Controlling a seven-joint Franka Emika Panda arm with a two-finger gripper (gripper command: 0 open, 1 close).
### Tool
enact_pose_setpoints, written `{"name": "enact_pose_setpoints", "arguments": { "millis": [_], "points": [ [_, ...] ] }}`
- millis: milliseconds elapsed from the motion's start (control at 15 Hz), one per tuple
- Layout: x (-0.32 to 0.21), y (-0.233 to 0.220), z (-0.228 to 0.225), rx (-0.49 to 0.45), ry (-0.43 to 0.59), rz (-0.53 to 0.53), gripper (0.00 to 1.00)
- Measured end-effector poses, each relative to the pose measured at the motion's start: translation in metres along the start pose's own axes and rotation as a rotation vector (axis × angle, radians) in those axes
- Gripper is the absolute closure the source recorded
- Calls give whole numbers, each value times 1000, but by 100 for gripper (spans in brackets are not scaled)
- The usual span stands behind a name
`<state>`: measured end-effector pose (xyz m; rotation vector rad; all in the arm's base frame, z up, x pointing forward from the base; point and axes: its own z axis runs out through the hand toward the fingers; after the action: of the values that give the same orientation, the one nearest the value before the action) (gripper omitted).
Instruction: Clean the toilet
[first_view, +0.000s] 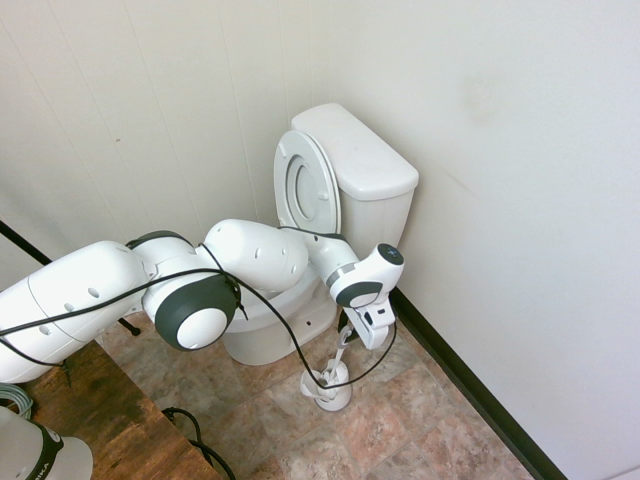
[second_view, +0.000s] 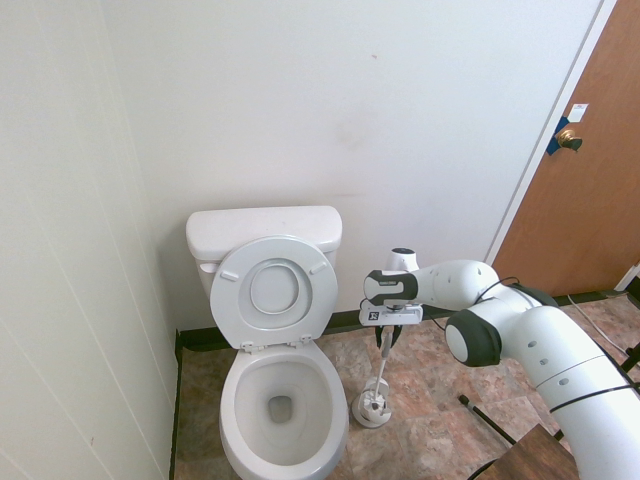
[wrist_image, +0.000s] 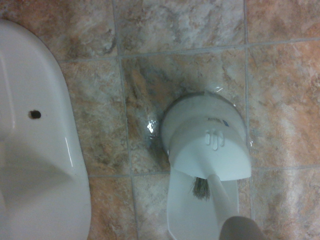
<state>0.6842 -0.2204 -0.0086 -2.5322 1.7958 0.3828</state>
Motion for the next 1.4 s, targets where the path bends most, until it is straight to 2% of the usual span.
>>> {"name": "enact_pose_setpoints", "arguments": {
  "millis": [467,933,1133,1400],
  "points": [
    [1,0,-3,3,1,-8,100],
    [-20,9,-12,-13,14,-77,100],
    [-33,18,-41,-22,35,-104,100],
    [-52,37,-106,-37,81,-125,100]
  ]
}}
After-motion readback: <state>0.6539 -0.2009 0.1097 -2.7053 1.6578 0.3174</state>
